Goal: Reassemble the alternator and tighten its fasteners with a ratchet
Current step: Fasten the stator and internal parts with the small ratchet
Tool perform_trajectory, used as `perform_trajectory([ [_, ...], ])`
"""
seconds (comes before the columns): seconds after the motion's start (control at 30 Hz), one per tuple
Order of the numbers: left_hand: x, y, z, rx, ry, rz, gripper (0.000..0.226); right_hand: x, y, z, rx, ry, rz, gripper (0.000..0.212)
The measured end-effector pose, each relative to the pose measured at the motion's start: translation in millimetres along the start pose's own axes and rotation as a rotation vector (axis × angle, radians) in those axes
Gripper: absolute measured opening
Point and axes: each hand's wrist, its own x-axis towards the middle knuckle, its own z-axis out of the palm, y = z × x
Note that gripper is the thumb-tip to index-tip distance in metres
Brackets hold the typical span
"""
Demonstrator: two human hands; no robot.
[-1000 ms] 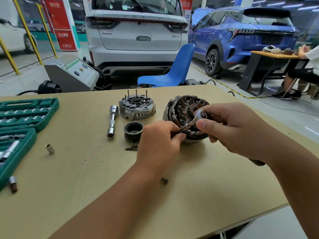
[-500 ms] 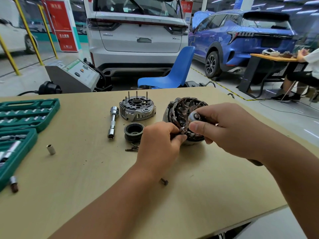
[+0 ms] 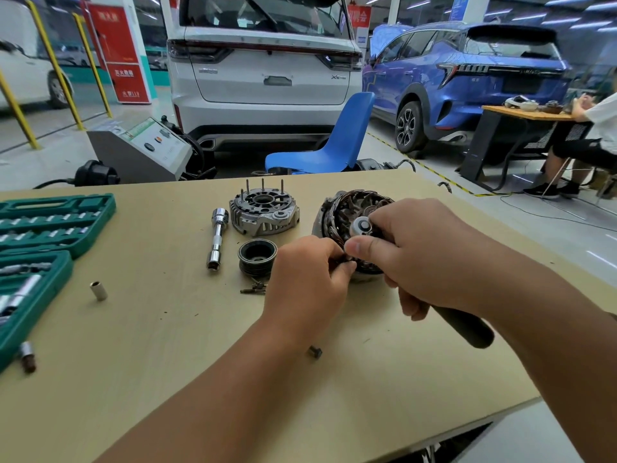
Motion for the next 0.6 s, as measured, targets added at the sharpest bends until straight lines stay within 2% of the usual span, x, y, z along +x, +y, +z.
perform_trajectory([
  [0.1,-1,-2,1,-0.006,0.020,0.025,0.016,-4,-1,5,-0.004,0.011,-0.001,0.035],
  [0.3,4,15,-3,-0.153,0.201,0.214,0.023,1,4,6,-0.002,0.012,-0.042,0.034],
  [0.4,7,10,-1,-0.143,0.147,0.192,0.023,8,12,-7,-0.292,0.000,-0.179,0.016],
  [0.43,7,9,-1,-0.143,0.123,0.186,0.017,9,15,-13,-0.430,0.031,-0.202,0.009],
  [0.5,8,10,-1,-0.140,0.099,0.200,0.011,11,23,-21,-0.631,0.207,-0.225,0.019],
  [0.57,9,11,0,-0.137,0.116,0.202,0.011,7,25,-20,-0.594,0.375,-0.276,0.016],
  [0.6,9,12,0,-0.130,0.134,0.192,0.014,4,23,-15,-0.554,0.361,-0.295,0.008],
])
